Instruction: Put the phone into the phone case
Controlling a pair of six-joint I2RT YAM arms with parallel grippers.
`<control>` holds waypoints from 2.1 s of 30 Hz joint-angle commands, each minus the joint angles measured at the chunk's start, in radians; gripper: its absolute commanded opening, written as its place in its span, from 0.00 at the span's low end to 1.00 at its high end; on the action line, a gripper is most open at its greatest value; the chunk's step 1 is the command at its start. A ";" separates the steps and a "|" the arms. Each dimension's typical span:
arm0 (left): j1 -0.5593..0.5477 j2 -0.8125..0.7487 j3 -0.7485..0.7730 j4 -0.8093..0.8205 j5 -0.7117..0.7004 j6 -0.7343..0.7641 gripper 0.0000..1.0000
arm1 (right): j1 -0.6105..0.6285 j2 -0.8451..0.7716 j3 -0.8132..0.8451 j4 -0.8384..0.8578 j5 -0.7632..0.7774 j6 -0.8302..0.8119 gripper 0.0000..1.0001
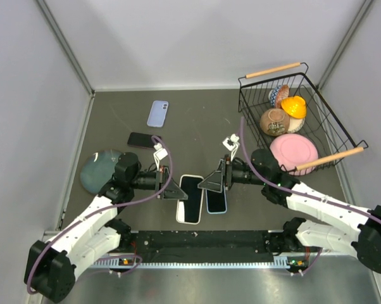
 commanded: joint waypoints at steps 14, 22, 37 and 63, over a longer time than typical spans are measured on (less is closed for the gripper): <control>-0.087 0.226 0.177 -0.274 -0.302 0.223 0.00 | -0.010 0.036 0.114 -0.029 0.108 -0.003 0.00; -0.082 0.207 0.133 -0.046 -0.229 0.079 0.00 | -0.018 0.021 0.043 0.016 0.102 0.041 0.39; -0.073 0.220 0.154 0.118 -0.246 -0.103 0.00 | -0.032 0.040 -0.169 0.373 0.080 0.166 0.16; 0.011 0.333 0.309 -0.216 -0.411 0.232 0.00 | -0.033 0.215 -0.087 0.442 0.018 0.245 0.00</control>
